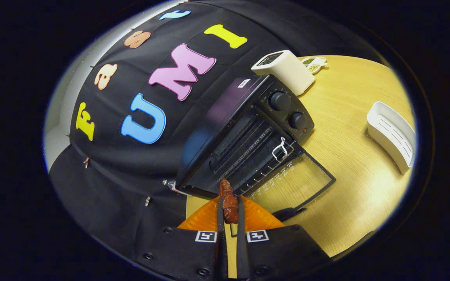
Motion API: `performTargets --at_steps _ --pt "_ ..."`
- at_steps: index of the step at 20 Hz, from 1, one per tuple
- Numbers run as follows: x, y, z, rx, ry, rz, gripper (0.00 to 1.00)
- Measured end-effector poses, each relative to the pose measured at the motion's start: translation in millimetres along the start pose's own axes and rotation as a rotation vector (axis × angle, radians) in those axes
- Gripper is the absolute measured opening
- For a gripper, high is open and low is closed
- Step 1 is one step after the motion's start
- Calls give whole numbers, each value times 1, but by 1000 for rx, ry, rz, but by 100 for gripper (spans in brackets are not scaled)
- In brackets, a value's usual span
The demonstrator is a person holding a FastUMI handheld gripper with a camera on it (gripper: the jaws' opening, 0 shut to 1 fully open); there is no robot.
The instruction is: Open the toaster oven, put the food inside, and close the toaster oven door.
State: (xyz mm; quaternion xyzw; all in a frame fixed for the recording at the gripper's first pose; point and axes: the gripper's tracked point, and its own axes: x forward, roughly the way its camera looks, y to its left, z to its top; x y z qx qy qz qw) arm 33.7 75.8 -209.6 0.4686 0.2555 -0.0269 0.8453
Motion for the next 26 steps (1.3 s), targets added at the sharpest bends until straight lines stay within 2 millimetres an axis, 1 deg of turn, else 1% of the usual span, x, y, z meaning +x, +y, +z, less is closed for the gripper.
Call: performTargets --at_steps 2,4,6,8,11,15,17,19,21,23,24,26 --pt "22 -5 3 13 -23 -18 13" --pt "35 0 6 26 -34 -9 13" --pt "54 1 6 49 -40 -1 13" --pt "67 4 8 63 -46 1 13" --pt "87 -3 9 63 -63 -17 13" --pt "95 3 12 44 -115 -4 13" --pt "102 4 9 43 -109 -2 13" --pt "106 0 4 47 -103 -16 13" --pt "111 4 10 69 -130 -27 13" --pt "113 3 13 67 -149 -50 15" --pt "110 3 15 56 -161 -55 15" --pt "109 6 17 37 -167 -55 18"
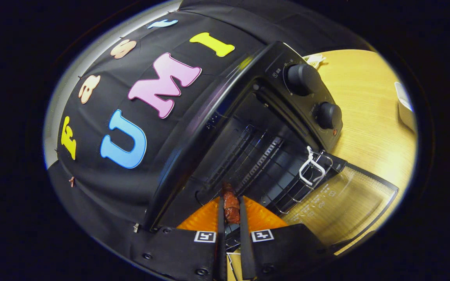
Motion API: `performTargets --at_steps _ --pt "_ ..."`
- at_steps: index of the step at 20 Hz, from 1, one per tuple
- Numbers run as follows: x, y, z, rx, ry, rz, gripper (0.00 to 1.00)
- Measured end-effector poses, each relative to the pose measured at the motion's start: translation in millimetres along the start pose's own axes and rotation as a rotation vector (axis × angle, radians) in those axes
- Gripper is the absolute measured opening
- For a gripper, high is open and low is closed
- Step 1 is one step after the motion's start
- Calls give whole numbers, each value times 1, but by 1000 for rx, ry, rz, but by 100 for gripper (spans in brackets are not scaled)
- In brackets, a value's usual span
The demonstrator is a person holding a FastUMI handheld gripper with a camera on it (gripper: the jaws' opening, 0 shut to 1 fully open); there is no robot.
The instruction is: Open the toaster oven, put the food inside, and close the toaster oven door.
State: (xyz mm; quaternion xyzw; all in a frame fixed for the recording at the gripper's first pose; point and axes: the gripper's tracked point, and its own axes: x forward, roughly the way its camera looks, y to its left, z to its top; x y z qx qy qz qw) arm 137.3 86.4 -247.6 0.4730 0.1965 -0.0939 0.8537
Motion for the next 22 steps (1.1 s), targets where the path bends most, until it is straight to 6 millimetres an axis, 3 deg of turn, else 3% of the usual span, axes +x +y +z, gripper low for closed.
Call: performTargets --at_steps 3,5,6,7,9,12,17,22 --pt "-5 -6 3 -66 8 -42 35" --pt "-12 -4 5 -130 16 -43 70" --pt "-15 0 6 -165 17 -34 76" --pt "-22 3 6 -199 19 -27 90" --pt "-33 4 7 -268 24 -23 97" --pt "-52 1 1 -357 59 -33 98" --pt "-103 11 -11 -559 124 -1 98" --pt "-147 -2 -22 -677 183 1 98"
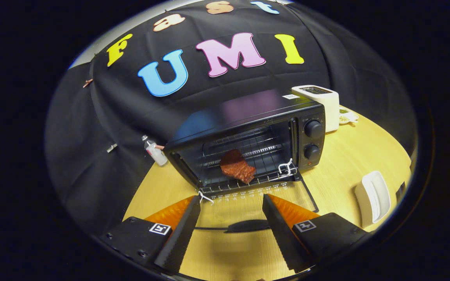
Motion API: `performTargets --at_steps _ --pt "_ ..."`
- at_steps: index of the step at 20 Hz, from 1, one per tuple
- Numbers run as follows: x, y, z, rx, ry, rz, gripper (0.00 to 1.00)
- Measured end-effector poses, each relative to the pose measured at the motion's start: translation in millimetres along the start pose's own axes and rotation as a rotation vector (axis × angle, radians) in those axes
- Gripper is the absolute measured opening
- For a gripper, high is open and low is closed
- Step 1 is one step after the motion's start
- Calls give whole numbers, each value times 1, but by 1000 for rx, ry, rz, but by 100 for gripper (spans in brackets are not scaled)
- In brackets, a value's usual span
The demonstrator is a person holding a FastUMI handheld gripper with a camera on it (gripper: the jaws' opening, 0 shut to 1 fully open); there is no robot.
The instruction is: Open the toaster oven, put the food inside, and close the toaster oven door.
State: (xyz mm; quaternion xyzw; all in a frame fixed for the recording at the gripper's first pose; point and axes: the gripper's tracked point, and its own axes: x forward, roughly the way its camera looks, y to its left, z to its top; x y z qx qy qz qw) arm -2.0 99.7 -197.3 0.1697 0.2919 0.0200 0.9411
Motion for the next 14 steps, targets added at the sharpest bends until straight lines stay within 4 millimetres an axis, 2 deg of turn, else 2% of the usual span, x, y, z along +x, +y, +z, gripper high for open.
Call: performTargets --at_steps 3,7,11,14 --pt "-19 -11 -17 -61 21 -20 98" --pt "-23 -28 -43 -99 56 -59 98" --pt "-20 -46 -76 -187 127 -126 98" --pt "-13 -50 -97 -220 186 -132 99"
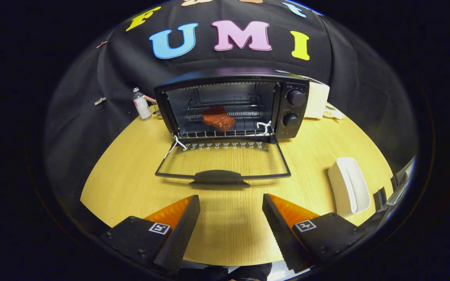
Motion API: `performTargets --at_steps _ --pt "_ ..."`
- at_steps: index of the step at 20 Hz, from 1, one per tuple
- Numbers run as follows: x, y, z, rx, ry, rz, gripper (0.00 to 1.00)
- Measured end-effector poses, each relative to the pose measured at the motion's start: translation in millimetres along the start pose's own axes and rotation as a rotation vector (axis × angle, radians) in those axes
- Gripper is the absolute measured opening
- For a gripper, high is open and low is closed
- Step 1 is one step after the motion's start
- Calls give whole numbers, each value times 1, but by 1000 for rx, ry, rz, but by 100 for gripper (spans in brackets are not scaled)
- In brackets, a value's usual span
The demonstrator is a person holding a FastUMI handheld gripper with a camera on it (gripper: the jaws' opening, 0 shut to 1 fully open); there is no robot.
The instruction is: Open the toaster oven, put the food inside, and close the toaster oven door.
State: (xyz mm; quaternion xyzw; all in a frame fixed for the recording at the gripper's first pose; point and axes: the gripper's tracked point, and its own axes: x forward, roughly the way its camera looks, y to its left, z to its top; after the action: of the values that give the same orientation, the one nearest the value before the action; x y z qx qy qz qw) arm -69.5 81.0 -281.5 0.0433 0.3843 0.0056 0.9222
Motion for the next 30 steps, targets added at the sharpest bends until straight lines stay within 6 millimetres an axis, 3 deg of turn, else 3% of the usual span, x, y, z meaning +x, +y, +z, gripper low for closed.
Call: performTargets --at_steps 5,13,17,23,30 --pt "33 10 -17 -45 89 -4 99" --pt "64 21 -17 -81 136 -55 98" --pt "71 21 -13 1 165 -84 98" --pt "64 21 -6 17 143 -89 98" --pt "35 26 21 59 56 -54 98"
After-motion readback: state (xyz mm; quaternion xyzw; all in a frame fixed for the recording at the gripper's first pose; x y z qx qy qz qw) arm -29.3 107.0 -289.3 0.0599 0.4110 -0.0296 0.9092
